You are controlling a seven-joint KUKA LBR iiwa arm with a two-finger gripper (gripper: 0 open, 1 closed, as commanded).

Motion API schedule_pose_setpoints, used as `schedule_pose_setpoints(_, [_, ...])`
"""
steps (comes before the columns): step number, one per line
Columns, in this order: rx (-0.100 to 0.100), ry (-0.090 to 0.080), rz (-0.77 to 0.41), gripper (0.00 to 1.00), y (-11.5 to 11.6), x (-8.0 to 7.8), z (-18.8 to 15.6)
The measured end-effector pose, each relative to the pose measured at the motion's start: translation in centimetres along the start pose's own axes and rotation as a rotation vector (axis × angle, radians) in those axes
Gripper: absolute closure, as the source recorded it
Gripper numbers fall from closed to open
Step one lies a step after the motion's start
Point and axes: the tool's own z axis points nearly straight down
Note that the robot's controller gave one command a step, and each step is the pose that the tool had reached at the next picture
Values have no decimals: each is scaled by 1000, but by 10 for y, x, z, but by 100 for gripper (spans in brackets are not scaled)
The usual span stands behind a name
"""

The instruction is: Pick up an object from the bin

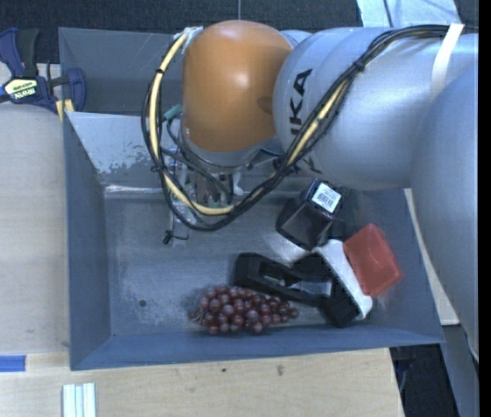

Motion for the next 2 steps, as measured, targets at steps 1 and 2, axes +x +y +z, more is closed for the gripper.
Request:
schedule_pose_setpoints(1, [-1, -3, -63, 0, -29, -17, 61])
schedule_pose_setpoints(2, [-2, -7, -170, 0, -86, -37, 135])
